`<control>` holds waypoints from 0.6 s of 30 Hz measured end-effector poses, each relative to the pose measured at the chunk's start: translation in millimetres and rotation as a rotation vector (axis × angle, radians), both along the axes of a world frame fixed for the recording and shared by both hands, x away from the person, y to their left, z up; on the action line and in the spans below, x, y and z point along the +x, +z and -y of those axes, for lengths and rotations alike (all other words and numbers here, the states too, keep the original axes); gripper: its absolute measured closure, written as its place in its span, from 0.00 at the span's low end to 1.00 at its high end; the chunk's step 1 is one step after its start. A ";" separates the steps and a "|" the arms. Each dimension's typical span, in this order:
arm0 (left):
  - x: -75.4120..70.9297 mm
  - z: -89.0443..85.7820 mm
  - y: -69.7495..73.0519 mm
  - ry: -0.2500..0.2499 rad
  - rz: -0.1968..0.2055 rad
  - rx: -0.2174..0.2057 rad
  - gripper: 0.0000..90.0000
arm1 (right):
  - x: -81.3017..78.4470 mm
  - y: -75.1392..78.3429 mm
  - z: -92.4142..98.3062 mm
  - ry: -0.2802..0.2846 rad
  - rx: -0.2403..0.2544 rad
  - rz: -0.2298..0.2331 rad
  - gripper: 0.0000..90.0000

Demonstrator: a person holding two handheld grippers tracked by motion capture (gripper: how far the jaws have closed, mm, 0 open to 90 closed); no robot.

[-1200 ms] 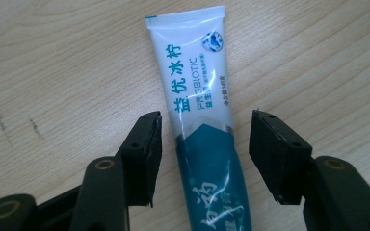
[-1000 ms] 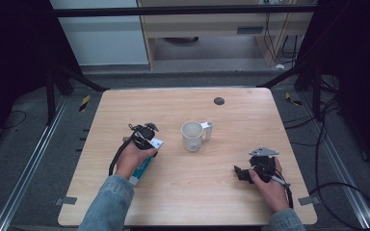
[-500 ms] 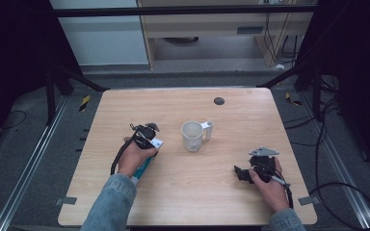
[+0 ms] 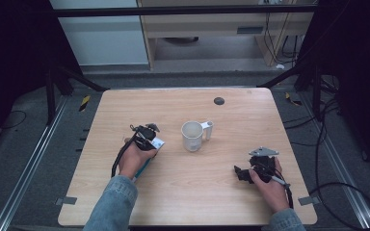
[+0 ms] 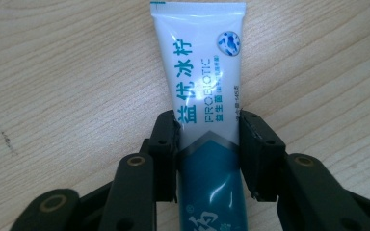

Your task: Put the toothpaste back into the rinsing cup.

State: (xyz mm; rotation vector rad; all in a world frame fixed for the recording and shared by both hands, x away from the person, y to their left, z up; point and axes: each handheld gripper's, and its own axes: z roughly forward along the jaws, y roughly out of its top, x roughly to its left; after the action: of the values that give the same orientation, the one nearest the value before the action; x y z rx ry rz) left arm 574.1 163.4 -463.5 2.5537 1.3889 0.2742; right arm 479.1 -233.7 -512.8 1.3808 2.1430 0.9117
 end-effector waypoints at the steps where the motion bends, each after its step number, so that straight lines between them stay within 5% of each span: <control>1: -0.2 0.3 0.1 -0.004 0.001 0.000 0.70 | 0.0 0.0 0.0 0.000 0.000 0.000 0.00; 18: -1.9 -0.2 5.9 -0.037 -0.005 -0.005 0.84 | 0.0 0.0 0.2 0.001 -0.002 0.000 0.00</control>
State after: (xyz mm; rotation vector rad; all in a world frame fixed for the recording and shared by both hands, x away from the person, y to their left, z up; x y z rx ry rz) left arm 572.2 163.6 -457.6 2.5751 1.3401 0.2586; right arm 479.1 -233.9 -512.8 1.3787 2.1444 0.9102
